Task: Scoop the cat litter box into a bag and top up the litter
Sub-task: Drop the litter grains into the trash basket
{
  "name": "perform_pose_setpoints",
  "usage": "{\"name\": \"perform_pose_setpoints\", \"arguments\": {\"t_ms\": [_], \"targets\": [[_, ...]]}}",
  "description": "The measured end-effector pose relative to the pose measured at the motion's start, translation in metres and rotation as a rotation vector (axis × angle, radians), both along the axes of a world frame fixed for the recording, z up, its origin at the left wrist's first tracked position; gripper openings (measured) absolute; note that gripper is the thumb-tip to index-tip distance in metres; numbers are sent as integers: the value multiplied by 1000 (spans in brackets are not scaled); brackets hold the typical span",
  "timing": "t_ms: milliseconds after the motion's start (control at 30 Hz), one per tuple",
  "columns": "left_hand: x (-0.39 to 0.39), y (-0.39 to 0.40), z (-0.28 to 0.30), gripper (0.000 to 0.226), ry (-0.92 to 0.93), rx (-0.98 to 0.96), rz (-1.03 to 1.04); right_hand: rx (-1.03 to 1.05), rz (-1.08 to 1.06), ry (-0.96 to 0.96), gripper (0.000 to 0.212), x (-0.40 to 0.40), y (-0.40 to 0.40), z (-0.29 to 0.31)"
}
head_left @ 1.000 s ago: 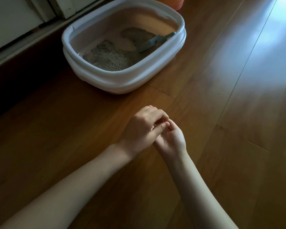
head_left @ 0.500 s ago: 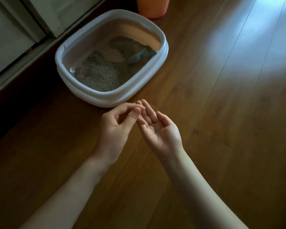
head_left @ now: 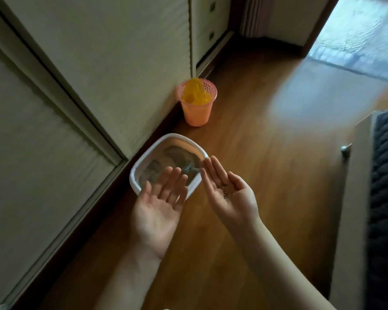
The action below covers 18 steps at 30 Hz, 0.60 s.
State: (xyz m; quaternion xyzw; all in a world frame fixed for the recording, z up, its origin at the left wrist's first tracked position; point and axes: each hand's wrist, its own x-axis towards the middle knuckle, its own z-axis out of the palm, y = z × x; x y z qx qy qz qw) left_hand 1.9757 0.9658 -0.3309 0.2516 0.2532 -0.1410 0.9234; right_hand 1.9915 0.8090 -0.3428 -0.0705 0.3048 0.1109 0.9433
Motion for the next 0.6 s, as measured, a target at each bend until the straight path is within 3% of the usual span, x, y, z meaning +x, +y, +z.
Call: {"name": "perform_pose_setpoints", "arguments": {"t_ms": [133, 267, 400, 600], "targets": [[-2, -9, 137, 52, 4, -127, -21, -89, -6, -8, 52, -13, 6, 145], [-9, -4, 226, 54, -11, -159, -43, -117, -64, -45, 54, -35, 6, 245], [-23, 12, 274, 52, -17, -136, -54, -93, -152, -41, 53, -60, -1, 295], [7, 10, 291, 50, -38, -76, -32, -66, -177, -6, 51, -24, -39, 304]]}}
